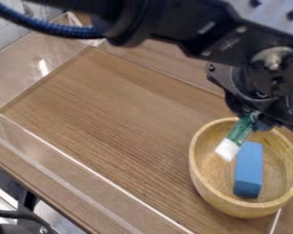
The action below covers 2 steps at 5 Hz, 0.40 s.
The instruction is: Put the green marker in the brown bowl
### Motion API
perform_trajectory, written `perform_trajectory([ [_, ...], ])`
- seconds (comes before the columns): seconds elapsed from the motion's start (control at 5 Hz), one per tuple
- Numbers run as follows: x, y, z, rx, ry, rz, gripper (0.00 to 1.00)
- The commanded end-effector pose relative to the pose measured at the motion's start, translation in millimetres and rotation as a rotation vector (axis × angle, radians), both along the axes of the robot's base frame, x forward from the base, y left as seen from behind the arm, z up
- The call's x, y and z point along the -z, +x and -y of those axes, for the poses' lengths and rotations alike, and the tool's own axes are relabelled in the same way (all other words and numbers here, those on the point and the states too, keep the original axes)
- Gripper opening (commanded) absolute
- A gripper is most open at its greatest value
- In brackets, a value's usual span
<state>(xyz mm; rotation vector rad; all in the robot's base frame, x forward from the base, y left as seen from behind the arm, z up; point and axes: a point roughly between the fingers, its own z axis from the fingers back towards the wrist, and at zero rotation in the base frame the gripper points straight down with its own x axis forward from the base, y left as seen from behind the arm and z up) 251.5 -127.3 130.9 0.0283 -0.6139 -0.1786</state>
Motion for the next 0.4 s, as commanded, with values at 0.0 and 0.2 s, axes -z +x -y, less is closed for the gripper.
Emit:
perform_trajectory([
  [0.0, -5.7, 2.7, 6.8, 0.001, -0.018, 0.032, 0.00],
  [0.2, 1.9, 2.6, 10.0, -0.006, -0.013, 0.035, 0.00],
])
